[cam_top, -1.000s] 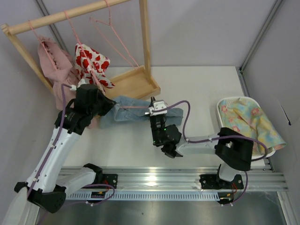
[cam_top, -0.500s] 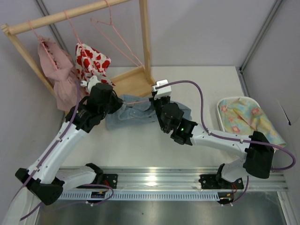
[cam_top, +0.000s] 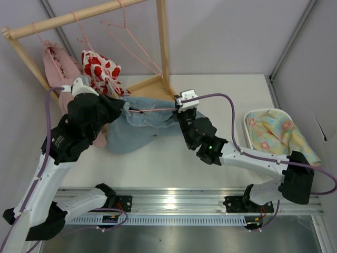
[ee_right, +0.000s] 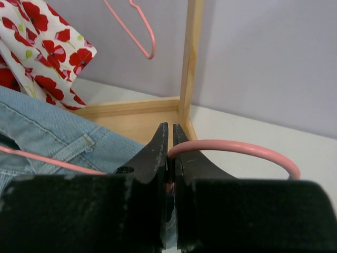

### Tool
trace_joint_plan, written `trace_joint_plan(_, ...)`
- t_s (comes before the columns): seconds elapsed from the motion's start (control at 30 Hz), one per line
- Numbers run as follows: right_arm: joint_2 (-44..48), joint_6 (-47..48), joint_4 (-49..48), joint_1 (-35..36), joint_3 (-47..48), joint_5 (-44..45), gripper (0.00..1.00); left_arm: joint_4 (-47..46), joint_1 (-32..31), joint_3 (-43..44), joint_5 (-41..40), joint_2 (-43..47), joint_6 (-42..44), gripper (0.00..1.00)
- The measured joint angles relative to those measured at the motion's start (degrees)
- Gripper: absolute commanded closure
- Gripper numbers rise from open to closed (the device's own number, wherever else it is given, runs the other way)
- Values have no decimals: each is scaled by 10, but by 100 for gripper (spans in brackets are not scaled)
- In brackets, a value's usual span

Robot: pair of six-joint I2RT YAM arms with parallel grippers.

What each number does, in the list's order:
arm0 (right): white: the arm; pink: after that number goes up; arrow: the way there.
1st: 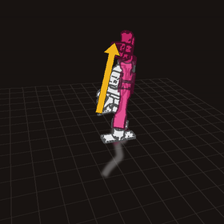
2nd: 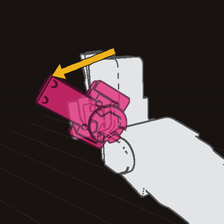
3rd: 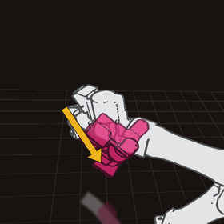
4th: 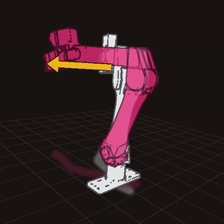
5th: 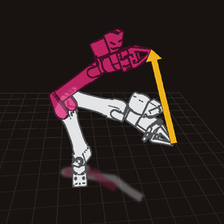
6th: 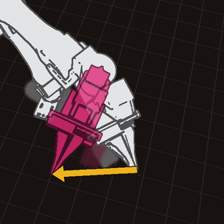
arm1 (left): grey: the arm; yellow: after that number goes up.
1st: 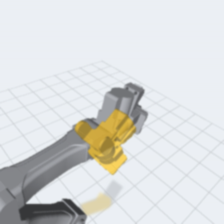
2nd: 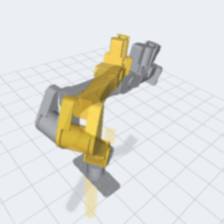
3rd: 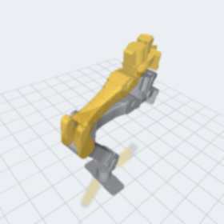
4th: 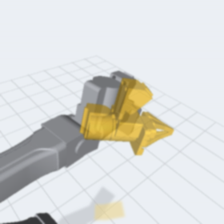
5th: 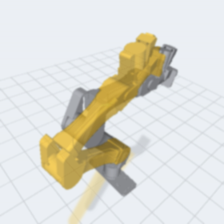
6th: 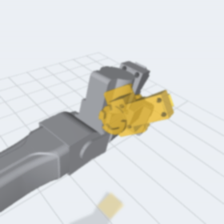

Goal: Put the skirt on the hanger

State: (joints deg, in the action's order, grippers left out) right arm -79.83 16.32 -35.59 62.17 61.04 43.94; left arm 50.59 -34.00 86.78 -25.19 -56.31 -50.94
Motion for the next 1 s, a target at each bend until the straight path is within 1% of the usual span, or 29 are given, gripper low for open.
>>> trace_joint_plan(0.13, 32, 40, -35, -1, -40, -16, 100, 9, -1, 7, 1, 1, 0, 100)
trace_joint_plan(0.33, 31, 84, -73, -8, -47, -15, 100, 19, -1, 46, 10, -14, 5, 100)
trace_joint_plan(0.43, 31, 104, -90, -6, -54, -31, 100, 23, -1, 58, 12, -17, 6, 100)
trace_joint_plan(0.57, 37, 158, -155, 23, -108, -69, 100, 27, 0, 68, 14, -29, 11, 100)
trace_joint_plan(0.67, 28, 167, -152, 42, -98, -68, 100, 19, 2, 62, 17, -42, 8, 100)
trace_joint_plan(0.73, 5, 156, -120, 37, -43, -29, 100, -3, 2, 35, 24, -42, -1, 100)
trace_joint_plan(0.77, -14, 145, -96, 28, 3, -3, 100, -14, 0, 19, 25, -40, -5, 100)
trace_joint_plan(0.83, -43, 102, -25, 2, 91, 39, 100, -25, -8, -3, 33, -41, -15, 100)
trace_joint_plan(0.87, -48, 78, 16, -16, 119, 48, 100, -28, -11, -8, 36, -42, -17, 100)
trace_joint_plan(1.0, -32, -3, 110, -83, 136, 76, 100, -42, -23, -10, 46, -37, -25, 100)
